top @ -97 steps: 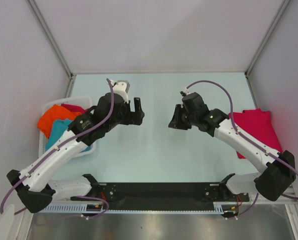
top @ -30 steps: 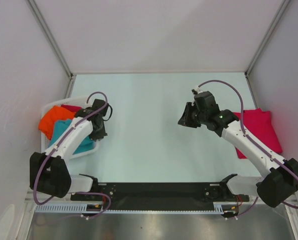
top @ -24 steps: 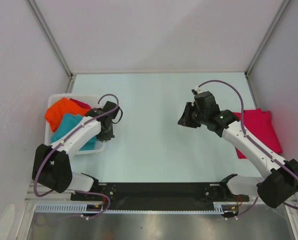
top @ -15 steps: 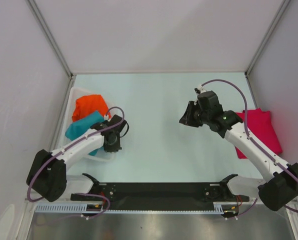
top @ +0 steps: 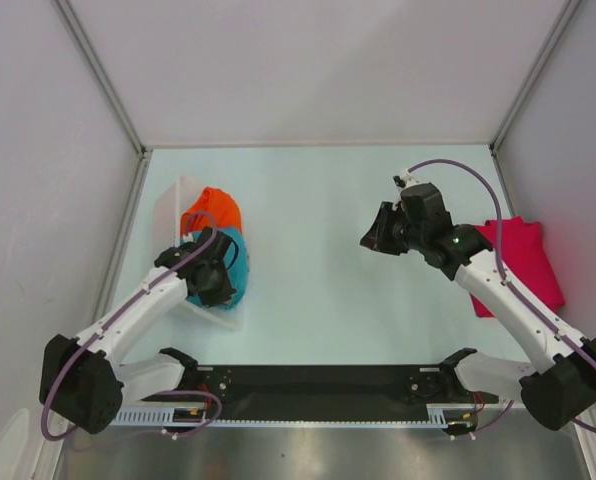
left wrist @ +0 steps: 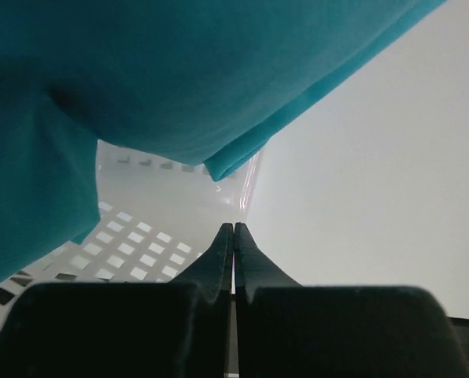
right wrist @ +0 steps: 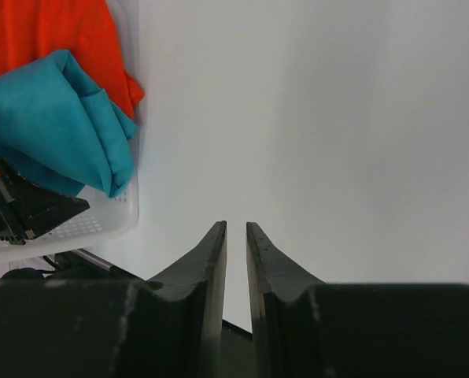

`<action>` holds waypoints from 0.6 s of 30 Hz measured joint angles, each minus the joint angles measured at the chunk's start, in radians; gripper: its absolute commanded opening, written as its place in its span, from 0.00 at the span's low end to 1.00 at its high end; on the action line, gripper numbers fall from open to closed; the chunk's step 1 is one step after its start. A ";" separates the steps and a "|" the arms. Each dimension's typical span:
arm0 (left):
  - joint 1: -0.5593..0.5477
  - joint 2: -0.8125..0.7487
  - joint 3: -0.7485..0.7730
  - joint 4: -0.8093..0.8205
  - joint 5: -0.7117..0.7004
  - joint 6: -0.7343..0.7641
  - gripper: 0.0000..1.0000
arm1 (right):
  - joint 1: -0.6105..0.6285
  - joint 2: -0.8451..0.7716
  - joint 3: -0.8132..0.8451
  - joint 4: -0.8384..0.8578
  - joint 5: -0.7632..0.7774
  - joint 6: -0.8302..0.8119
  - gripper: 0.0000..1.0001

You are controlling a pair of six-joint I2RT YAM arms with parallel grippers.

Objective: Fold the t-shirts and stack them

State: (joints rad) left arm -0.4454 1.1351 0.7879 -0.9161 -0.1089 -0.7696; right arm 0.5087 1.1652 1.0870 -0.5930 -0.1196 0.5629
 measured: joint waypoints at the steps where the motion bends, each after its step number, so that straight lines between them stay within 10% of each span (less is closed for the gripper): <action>1: 0.015 -0.014 0.005 -0.013 -0.001 0.000 0.00 | -0.003 -0.007 -0.003 0.000 0.000 0.000 0.22; 18: 0.388 -0.214 0.022 -0.093 0.089 0.058 0.00 | -0.010 -0.017 -0.017 0.000 -0.003 0.000 0.22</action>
State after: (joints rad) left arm -0.0578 0.9211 0.8101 -1.0088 -0.0196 -0.7120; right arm 0.4988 1.1481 1.0702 -0.5926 -0.1226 0.5632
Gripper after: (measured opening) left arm 0.003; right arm 0.216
